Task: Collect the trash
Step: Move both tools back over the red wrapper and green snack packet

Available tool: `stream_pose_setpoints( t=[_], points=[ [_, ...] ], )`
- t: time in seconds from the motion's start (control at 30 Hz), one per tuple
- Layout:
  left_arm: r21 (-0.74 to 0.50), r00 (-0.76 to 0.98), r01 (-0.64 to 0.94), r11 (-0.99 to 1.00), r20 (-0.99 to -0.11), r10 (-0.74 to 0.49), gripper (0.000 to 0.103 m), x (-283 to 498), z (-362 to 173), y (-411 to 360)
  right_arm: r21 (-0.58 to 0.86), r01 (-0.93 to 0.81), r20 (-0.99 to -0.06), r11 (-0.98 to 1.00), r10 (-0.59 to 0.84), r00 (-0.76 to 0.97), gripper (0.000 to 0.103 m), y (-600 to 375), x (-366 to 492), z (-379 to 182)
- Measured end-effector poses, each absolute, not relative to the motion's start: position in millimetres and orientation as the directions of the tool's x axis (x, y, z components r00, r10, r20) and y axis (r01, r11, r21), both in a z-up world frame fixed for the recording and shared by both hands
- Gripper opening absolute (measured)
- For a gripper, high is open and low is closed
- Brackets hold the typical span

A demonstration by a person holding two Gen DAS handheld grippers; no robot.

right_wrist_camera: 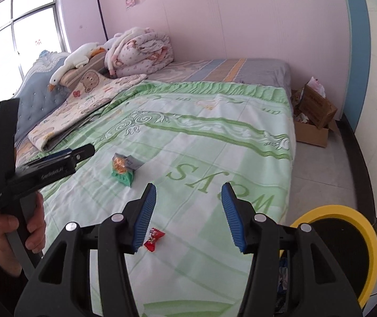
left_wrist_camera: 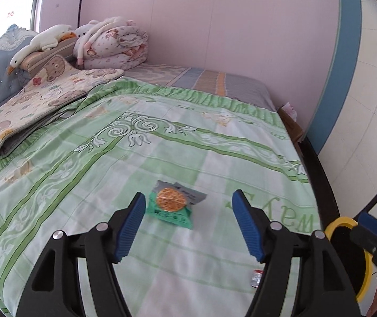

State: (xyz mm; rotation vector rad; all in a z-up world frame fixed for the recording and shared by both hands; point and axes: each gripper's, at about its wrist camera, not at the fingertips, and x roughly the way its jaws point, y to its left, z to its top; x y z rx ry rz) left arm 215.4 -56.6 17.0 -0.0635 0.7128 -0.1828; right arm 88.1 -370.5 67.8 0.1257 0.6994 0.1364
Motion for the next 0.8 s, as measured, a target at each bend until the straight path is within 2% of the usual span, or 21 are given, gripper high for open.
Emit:
stream_pose_setpoints(
  t=[0.37,0.8],
  points=[
    [-0.126,0.698,0.087,0.988,-0.700,-0.151,0.066,249,-22,-38,0.167,-0.140,-0.704,0.976,0.218,0.676,0.049,-331,111,15],
    [-0.131,0.652,0.058,0.990,-0.746,-0.137,0.066,280,-63,-39,0.143,-0.158,-0.767,0.977,0.210,0.606,0.049,-313,126,-30]
  ],
)
